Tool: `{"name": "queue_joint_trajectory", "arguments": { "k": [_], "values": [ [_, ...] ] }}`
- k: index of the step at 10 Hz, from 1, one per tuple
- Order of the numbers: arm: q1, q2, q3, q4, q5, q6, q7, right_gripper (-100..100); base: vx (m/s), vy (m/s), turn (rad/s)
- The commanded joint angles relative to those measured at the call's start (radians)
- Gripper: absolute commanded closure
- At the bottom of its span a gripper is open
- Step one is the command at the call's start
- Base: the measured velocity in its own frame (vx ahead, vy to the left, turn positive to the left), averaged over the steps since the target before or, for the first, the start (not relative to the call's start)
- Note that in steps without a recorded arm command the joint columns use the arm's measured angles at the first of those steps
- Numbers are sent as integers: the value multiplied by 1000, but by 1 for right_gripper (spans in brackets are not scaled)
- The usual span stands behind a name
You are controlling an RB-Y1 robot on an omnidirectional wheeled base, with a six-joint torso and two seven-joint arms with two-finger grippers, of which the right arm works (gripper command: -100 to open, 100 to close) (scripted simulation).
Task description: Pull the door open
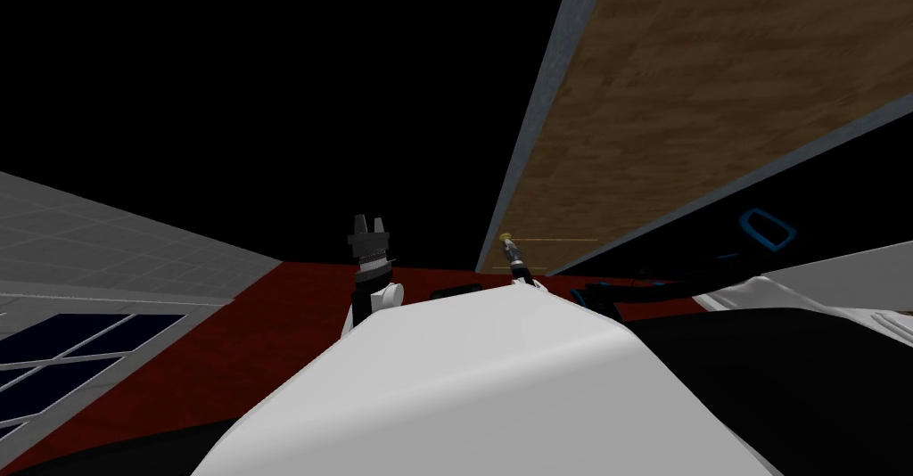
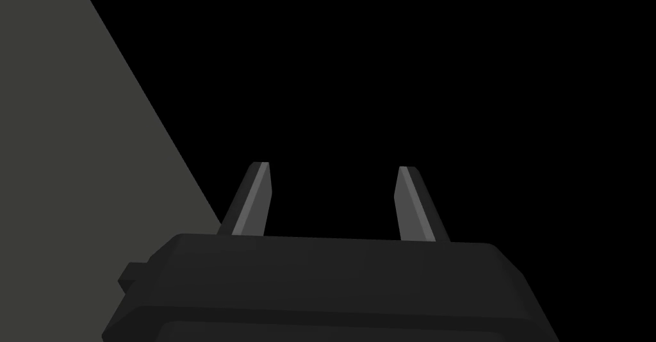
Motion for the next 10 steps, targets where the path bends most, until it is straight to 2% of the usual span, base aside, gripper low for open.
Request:
{"name": "queue_joint_trajectory", "arguments": {
  "k": [1, 5, 6, 10],
  "values": [
    [1, 4, 2, 1, 0, 1, -29, 100, -22, -9, 18],
    [-6, 6, -3, 8, -2, 1, -135, 100, -24, -9, 31],
    [-6, 6, -3, 8, -2, 1, -138, 100, -21, -8, 18],
    [-12, 8, -8, 16, -4, 1, -250, 100, -30, -9, 34]
  ]
}}
